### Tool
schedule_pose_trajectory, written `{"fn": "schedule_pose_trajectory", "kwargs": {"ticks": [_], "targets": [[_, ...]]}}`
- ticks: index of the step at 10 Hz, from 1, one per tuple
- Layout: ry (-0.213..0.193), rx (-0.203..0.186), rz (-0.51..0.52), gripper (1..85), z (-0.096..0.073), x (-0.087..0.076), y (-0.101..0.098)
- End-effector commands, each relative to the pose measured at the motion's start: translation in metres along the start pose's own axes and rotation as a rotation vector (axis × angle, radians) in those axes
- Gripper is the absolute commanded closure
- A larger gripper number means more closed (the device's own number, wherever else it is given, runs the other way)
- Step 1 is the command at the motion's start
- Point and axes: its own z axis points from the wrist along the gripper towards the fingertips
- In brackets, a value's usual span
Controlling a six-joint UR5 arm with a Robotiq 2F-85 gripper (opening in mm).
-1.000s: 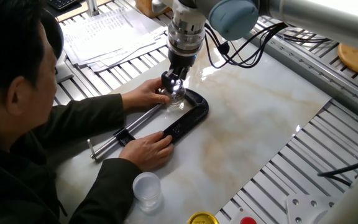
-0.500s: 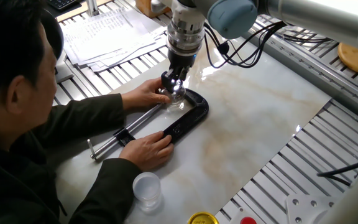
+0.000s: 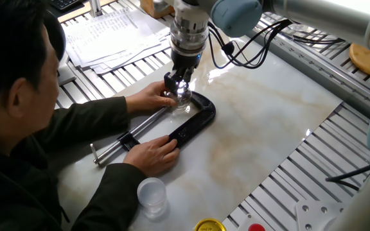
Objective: Unscrew the lid from the jar
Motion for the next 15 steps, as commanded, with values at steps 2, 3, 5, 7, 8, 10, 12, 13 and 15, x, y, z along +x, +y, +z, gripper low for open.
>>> {"fn": "schedule_pose_trajectory", "kwargs": {"ticks": [2,3,5,7,8,10,12,13,15], "targets": [[0.011,-0.022,0.016,29.3,0.001,0.000,-0.004],[0.016,-0.022,0.022,29.3,0.000,0.000,-0.003],[0.022,-0.009,0.030,30.7,-0.001,-0.004,0.001],[0.022,-0.003,0.026,32.3,0.000,-0.003,-0.001],[0.012,-0.002,0.015,32.3,0.002,-0.003,-0.004],[0.029,0.030,-0.013,47.0,0.001,0.003,-0.010],[0.010,0.105,-0.114,61.3,-0.006,-0.004,-0.013],[-0.020,0.108,-0.193,61.3,-0.004,-0.011,-0.010],[-0.042,0.111,-0.340,56.3,0.007,-0.014,-0.004]]}}
